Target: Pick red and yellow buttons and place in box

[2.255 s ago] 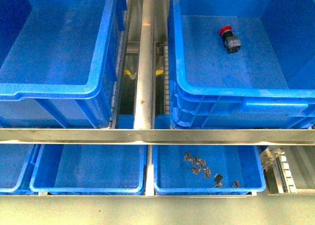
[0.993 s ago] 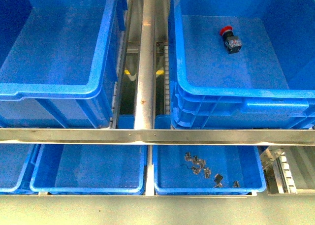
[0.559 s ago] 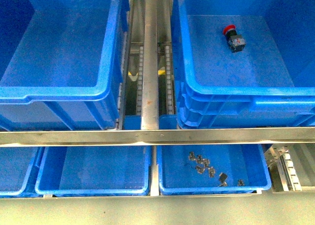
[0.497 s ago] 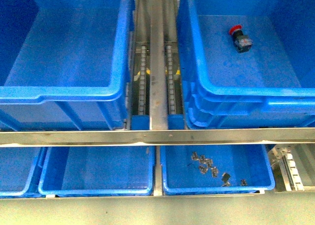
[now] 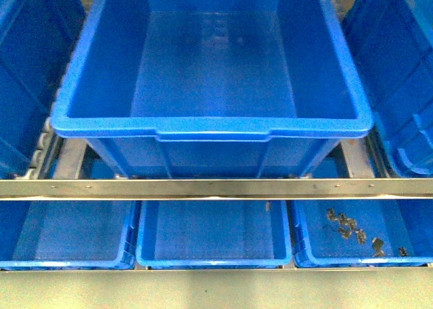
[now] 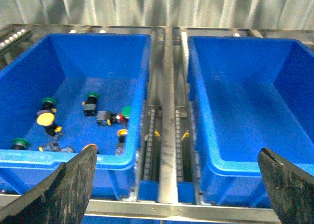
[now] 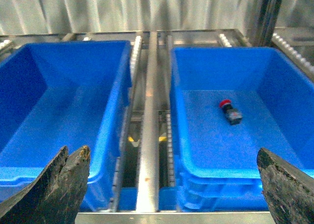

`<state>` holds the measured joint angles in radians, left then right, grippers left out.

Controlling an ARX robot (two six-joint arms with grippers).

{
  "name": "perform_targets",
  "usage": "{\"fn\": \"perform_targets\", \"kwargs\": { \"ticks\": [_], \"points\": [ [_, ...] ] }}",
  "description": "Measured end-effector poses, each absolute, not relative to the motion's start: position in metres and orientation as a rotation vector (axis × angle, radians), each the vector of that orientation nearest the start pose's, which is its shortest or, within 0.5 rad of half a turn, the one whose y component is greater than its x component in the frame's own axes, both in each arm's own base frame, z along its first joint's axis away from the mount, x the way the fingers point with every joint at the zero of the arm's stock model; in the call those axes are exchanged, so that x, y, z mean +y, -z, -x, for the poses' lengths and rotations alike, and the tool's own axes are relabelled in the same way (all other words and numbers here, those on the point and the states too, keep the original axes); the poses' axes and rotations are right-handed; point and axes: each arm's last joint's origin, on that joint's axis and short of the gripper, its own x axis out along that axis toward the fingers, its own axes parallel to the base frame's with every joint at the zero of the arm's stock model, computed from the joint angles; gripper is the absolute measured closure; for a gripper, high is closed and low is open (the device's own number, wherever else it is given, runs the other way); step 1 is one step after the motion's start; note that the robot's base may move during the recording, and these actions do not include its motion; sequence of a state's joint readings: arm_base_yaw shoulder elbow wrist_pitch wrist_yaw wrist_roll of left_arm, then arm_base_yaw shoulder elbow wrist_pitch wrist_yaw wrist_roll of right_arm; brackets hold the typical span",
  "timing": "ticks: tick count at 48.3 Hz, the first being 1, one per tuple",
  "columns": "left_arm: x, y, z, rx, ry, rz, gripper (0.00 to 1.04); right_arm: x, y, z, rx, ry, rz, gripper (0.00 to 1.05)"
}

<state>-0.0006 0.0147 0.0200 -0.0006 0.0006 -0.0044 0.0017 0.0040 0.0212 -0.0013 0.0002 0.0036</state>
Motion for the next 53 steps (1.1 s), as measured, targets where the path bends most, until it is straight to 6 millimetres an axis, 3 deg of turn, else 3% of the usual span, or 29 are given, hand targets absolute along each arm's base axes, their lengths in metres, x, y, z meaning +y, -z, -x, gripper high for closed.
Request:
{"fn": "perform_targets", "kwargs": {
  "ticks": [53],
  "points": [
    [-0.0001,-0.1691,-0.0974,-0.005,0.001,0.004,0.08,0.0001,-0.1702,-0.0966,-0.017,-0.002,-0.003,0.06]
  ]
}}
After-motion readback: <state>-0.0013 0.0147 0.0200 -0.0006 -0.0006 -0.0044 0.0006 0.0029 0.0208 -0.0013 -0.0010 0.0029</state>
